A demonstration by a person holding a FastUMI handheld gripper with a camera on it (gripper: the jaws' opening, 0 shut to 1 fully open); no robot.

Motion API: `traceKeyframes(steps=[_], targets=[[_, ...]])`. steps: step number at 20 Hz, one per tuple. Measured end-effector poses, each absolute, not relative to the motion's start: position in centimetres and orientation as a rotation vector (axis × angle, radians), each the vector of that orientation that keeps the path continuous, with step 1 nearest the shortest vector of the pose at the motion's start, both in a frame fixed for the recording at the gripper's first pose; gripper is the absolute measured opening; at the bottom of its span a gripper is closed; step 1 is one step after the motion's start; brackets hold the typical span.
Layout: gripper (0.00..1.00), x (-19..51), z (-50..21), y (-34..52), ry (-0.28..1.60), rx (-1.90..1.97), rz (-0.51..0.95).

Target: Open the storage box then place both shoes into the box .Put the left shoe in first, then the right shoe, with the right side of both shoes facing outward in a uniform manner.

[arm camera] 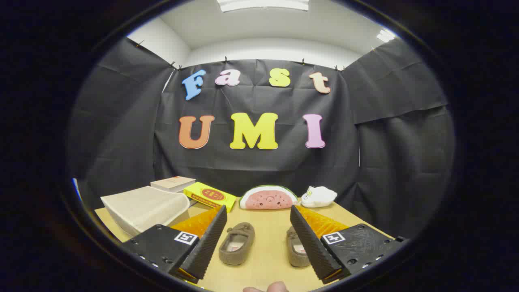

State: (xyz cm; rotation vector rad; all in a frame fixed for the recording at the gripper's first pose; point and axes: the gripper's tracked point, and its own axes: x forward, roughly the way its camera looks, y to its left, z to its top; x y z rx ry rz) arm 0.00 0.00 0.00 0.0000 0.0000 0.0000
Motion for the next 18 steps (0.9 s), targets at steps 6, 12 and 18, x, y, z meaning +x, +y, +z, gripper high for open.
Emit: traceKeyframes(steps=[6, 12, 18], targets=[[0.95, 0.2, -0.8, 0.9, 0.022, -0.005, 0.017], [0.96, 0.4, -1.1, 1.6, 0.034, 0.001, 0.032], [0.96, 0.4, -1.0, 2.0, 0.03, -0.002, 0.041]])
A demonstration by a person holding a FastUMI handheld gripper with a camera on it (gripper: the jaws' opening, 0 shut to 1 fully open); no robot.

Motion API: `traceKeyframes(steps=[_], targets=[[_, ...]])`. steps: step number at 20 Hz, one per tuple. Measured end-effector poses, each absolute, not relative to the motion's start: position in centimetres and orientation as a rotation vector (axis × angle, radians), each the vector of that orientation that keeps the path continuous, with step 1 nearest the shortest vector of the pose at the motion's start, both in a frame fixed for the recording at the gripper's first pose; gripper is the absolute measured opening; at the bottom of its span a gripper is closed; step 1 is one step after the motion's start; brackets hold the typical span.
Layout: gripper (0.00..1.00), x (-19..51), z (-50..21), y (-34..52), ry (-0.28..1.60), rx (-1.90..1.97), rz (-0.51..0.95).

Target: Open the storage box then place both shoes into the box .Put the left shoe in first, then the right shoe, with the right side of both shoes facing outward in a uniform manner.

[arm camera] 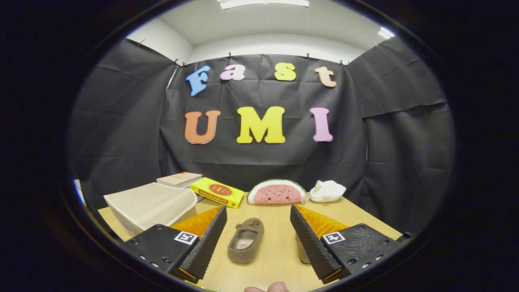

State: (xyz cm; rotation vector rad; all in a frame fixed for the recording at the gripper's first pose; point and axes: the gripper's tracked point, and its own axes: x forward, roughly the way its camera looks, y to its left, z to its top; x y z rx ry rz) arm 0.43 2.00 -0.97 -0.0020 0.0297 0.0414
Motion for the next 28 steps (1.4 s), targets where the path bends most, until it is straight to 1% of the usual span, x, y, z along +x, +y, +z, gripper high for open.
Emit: traceKeyframes(steps=[6, 13, 17, 21, 24, 28], targets=[[0.96, 1.2, -1.1, 3.3, 0.02, -0.011, 0.081], [0.95, 3.0, -5.1, 12.1, 0.143, 0.184, 0.379], [0.95, 3.7, -7.8, 18.2, 0.273, 0.337, 0.545], [0.95, 4.5, -9.8, 21.3, 0.397, 0.513, 0.615], [0.95, 4.8, -9.9, 23.1, 0.452, 0.642, 0.669], [0.95, 4.0, -10.0, 23.7, 0.517, 0.772, 0.701]])
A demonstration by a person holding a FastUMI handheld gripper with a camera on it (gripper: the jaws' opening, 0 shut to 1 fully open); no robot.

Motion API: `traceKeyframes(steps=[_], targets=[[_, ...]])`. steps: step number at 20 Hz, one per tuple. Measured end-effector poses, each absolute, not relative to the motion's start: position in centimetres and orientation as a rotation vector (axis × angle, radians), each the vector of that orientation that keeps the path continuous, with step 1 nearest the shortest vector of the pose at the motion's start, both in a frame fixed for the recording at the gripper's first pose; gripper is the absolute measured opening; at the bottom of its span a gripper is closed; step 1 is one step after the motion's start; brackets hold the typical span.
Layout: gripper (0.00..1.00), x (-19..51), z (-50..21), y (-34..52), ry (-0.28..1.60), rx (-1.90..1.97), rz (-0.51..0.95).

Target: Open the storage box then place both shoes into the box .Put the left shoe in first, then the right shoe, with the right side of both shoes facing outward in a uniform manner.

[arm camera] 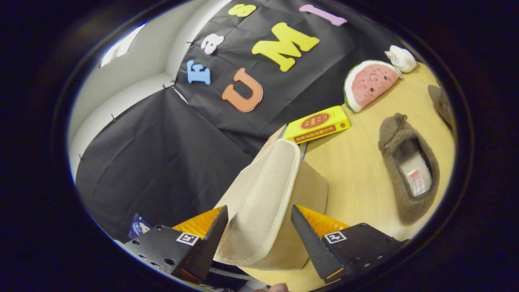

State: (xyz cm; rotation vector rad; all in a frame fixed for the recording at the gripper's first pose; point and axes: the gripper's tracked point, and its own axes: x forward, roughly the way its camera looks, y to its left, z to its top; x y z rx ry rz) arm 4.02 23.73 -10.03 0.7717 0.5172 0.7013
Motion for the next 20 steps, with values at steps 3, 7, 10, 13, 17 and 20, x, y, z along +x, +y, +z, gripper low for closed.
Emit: traceKeyframes(steps=[3, 7, 10, 13, 17, 20], targets=[[0.95, 3.9, -9.9, 24.4, 0.545, 0.848, 0.736], [0.66, 4.5, -9.1, 24.0, 0.574, 0.93, 0.746], [0.23, 5.5, -7.8, 22.3, 0.52, 0.956, 0.686], [0.0, 4.5, -7.0, 22.9, 0.55, 0.904, 0.694], [0.0, 4.2, -1.1, 24.0, 0.48, 0.826, 0.735], [0.0, 4.1, 3.3, 26.8, 0.456, 0.676, 0.763]])
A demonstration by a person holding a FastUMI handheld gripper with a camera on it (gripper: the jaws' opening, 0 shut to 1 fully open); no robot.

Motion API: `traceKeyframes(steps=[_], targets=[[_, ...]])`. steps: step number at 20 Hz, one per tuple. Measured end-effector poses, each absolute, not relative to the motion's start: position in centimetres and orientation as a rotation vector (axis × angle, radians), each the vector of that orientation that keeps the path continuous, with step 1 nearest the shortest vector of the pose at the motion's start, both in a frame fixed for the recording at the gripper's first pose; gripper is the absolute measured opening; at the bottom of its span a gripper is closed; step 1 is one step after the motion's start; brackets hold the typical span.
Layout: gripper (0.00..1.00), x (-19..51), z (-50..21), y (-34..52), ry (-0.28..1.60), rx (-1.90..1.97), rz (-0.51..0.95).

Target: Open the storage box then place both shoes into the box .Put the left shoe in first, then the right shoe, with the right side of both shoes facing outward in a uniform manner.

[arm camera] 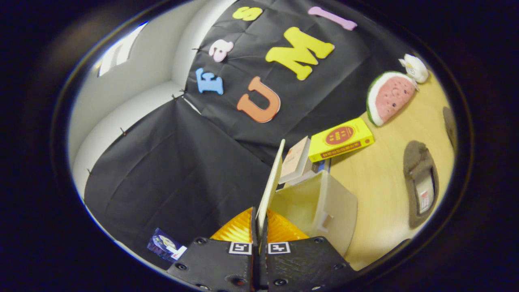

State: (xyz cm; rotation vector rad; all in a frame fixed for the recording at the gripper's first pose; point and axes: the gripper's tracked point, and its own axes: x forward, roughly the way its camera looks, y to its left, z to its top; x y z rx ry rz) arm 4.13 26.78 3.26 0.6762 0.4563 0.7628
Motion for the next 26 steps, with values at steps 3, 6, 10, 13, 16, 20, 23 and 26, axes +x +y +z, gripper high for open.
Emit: traceKeyframes(steps=[3, 6, 10, 13, 16, 20, 23, 26], targets=[[0.0, 4.0, 7.2, 30.8, 0.438, 0.556, 0.79], [0.0, 3.2, 9.9, 35.5, 0.419, 0.42, 0.812], [0.06, 2.4, 10.7, 42.9, 0.401, 0.284, 0.847], [0.15, 1.6, 10.5, 47.4, 0.371, 0.184, 0.861], [0.36, 0.3, 9.8, 51.2, 0.363, 0.135, 0.926], [0.75, -0.6, 8.8, 52.4, 0.324, 0.075, 0.943], [0.94, 0.0, 8.1, 51.5, 0.315, 0.068, 0.916], [0.94, 0.7, 7.6, 49.2, 0.299, 0.063, 0.875]])
